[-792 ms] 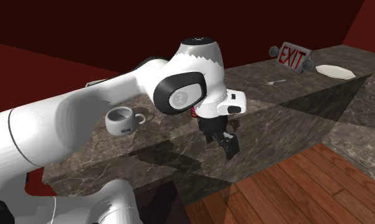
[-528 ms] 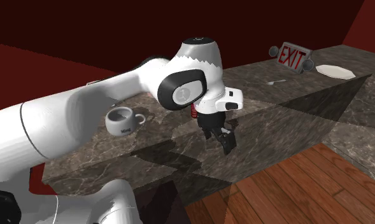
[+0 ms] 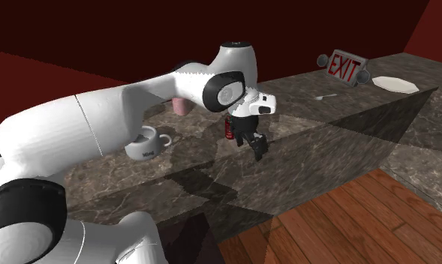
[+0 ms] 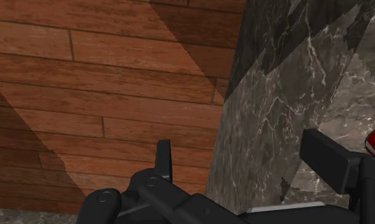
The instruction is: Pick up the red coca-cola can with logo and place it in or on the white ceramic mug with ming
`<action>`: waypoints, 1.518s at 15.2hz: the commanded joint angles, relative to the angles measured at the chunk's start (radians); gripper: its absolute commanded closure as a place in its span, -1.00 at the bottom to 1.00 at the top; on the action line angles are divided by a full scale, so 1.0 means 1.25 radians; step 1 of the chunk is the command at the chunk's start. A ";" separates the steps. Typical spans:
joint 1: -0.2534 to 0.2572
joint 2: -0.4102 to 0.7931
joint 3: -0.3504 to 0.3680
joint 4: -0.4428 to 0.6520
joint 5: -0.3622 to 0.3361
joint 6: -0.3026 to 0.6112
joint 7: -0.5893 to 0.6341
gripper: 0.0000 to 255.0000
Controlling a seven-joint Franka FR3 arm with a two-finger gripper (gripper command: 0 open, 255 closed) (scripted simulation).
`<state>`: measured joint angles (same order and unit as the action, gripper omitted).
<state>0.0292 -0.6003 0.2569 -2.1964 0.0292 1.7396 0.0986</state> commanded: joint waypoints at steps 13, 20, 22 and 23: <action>0.024 0.343 0.205 0.242 -0.009 0.037 0.260 -1.00; 0.077 0.578 0.279 0.444 -0.102 0.014 0.408 -1.00; 0.107 0.652 0.288 0.516 -0.135 -0.002 0.447 -1.00; 0.125 0.689 0.290 0.555 -0.152 -0.012 0.465 -1.00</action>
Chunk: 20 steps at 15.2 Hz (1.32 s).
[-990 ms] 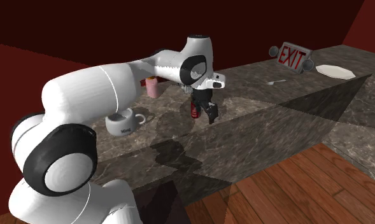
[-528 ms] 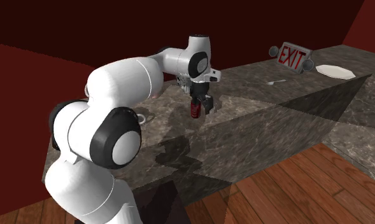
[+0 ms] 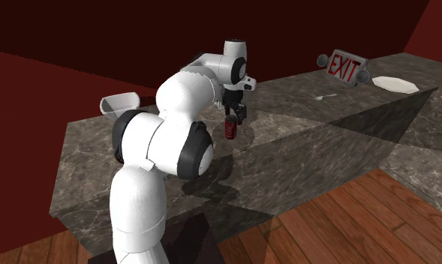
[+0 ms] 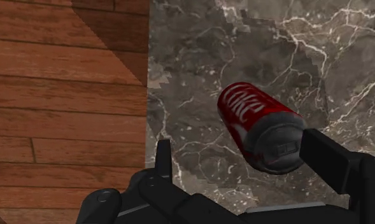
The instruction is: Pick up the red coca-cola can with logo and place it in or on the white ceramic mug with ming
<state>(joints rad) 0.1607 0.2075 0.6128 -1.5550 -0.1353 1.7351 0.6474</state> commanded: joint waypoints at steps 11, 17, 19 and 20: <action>0.059 0.130 0.001 0.057 -0.058 0.045 0.066 -1.00; 0.059 0.130 0.001 0.057 -0.059 0.045 0.066 -1.00; 0.059 0.130 0.001 0.057 -0.059 0.045 0.066 1.00; 0.059 0.130 0.001 0.057 -0.059 0.045 0.066 1.00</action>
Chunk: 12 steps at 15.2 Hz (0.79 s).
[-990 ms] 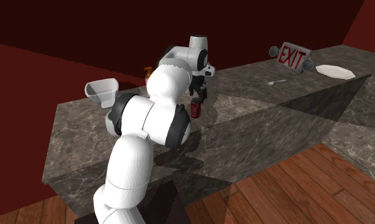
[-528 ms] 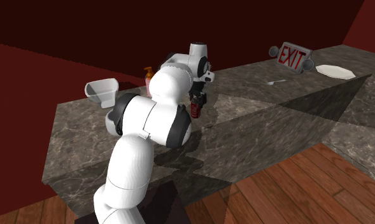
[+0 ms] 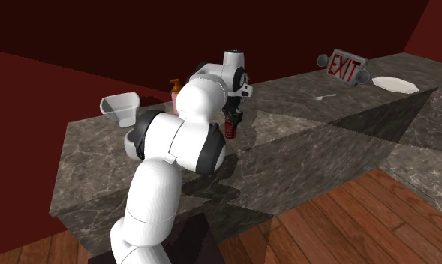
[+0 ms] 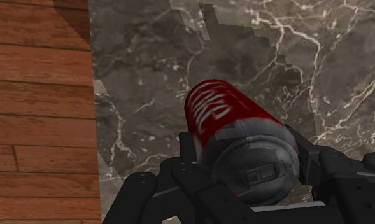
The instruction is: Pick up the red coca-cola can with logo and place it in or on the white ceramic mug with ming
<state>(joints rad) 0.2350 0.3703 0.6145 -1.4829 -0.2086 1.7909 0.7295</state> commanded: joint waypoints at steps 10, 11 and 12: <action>0.002 -0.001 0.001 0.020 0.001 -0.021 -0.001 1.00; 0.004 0.000 0.001 0.032 0.001 -0.032 -0.002 1.00; 0.005 0.000 0.002 0.043 0.001 -0.043 -0.002 1.00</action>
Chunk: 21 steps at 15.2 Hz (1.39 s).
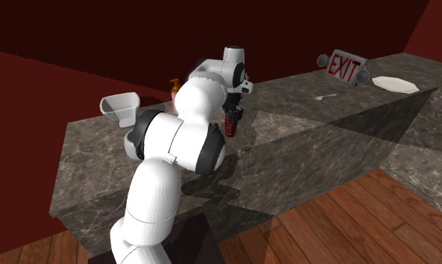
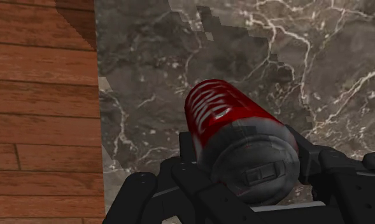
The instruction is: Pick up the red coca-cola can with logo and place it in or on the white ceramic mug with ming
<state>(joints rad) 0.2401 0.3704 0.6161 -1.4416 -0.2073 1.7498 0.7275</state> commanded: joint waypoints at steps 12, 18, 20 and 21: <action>0.033 0.025 0.002 0.177 -0.012 -0.153 -0.002 1.00; 0.064 0.057 0.000 0.293 -0.030 -0.237 -0.001 1.00; 0.079 0.073 -0.002 0.340 -0.039 -0.269 -0.001 1.00; 0.087 0.081 -0.003 0.365 -0.044 -0.286 -0.001 1.00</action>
<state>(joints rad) 0.3354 0.4567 0.6141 -1.0246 -0.2536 1.4176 0.7257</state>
